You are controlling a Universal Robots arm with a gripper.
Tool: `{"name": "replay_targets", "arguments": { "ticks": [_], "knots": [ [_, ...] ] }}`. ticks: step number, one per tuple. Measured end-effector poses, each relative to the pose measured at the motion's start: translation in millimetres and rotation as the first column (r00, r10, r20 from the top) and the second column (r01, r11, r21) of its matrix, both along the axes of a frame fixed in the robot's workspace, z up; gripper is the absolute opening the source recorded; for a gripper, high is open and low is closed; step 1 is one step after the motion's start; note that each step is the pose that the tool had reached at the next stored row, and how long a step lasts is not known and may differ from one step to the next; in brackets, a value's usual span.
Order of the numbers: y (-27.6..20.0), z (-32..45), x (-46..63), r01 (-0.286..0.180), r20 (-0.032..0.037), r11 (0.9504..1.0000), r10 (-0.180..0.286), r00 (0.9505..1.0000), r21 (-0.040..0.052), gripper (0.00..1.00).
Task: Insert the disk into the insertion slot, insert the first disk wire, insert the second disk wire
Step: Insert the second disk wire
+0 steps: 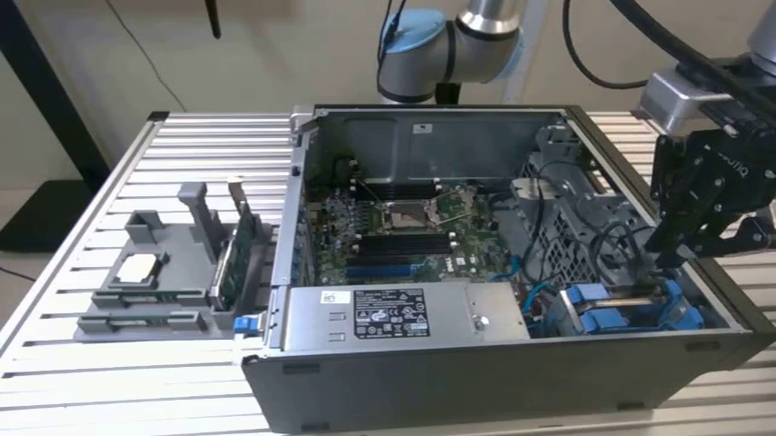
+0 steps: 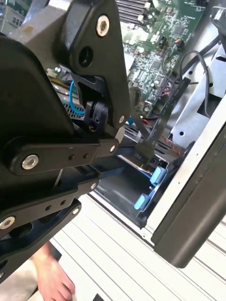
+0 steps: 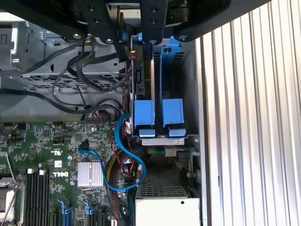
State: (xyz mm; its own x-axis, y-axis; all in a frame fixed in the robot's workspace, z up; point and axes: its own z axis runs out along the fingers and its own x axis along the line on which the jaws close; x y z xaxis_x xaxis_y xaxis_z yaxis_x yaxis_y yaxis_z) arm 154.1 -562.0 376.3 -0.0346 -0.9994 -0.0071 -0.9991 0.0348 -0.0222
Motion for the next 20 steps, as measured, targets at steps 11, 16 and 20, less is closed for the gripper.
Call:
{"name": "replay_targets", "arguments": {
  "ticks": [11,16,20],
  "knots": [
    [0.0,14.2,18.3,0.000,-0.0119,1.0000,0.000,0.9999,-0.0001,0.27],
    [1.4,17.7,26.0,0.000,-0.0150,1.0000,0.000,0.9999,0.0000,0.27],
    [7.1,17.5,26.8,0.000,-0.0225,1.0000,0.000,0.9997,-0.0001,0.27]
  ]
}}
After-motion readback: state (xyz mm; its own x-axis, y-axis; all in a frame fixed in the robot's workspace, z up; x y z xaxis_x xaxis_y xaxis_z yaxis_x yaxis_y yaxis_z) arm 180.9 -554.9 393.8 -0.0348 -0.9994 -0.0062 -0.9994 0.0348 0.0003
